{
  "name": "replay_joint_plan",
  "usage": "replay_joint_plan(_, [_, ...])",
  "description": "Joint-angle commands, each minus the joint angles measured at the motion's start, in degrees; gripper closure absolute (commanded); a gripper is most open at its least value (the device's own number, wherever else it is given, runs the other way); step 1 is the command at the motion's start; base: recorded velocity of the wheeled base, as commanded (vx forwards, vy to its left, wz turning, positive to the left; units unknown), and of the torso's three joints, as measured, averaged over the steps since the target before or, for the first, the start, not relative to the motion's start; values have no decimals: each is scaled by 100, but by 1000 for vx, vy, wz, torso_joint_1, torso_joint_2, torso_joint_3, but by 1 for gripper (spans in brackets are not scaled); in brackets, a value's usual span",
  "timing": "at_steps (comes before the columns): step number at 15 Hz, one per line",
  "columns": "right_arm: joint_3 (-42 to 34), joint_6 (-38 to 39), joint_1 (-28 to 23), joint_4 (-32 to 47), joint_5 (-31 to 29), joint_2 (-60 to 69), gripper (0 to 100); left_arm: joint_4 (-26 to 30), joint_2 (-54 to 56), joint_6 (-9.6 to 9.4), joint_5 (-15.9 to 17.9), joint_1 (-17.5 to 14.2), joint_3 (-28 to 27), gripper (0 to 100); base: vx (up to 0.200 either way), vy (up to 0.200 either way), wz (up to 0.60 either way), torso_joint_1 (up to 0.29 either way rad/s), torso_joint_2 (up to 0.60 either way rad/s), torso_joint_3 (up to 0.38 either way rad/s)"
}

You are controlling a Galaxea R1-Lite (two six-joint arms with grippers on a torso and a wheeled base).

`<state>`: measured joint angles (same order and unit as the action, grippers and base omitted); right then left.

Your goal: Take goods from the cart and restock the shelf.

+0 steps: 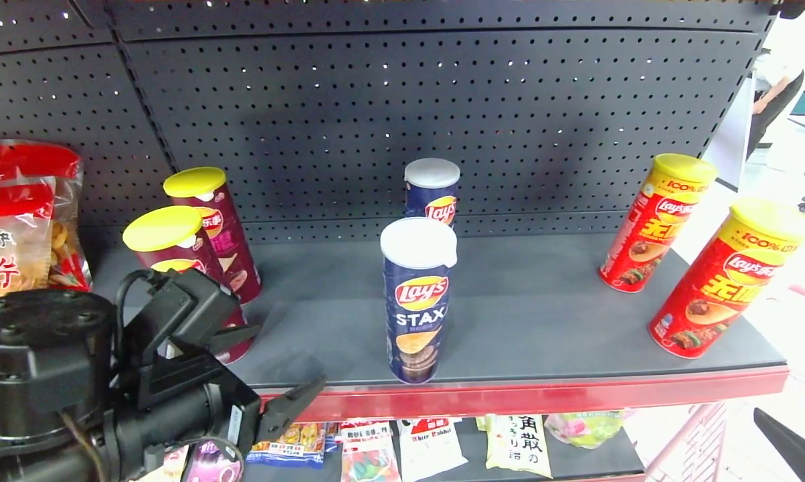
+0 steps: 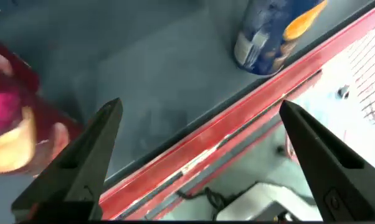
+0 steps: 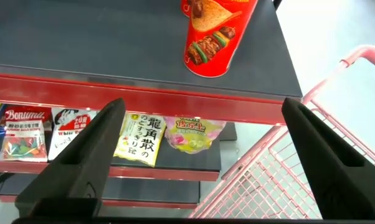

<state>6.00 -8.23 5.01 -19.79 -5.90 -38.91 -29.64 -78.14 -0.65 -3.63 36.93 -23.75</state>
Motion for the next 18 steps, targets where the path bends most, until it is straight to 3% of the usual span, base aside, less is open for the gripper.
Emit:
replay_joint_plan(1, [-2, -3, 9, -8, 1, -11, 0, -16, -527, -14, -67, 96, -148, 0, 0, 0, 0, 0, 0, 0])
replay_joint_plan(7, [103, 5, 0, -8, 1, -55, 0, -86, -1634, 38, -762, 43, -693, 0, 0, 0, 0, 0, 0, 0])
replay_joint_plan(13, [121, 5, 0, -8, 1, -55, 0, -86, -2337, 47, -894, 25, -1449, 0, 0, 0, 0, 0, 0, 0])
replay_joint_plan(18, [112, 5, 0, 1, 1, -81, 0, -95, -2513, 47, -894, 34, -1642, 0, 0, 0, 0, 0, 0, 0])
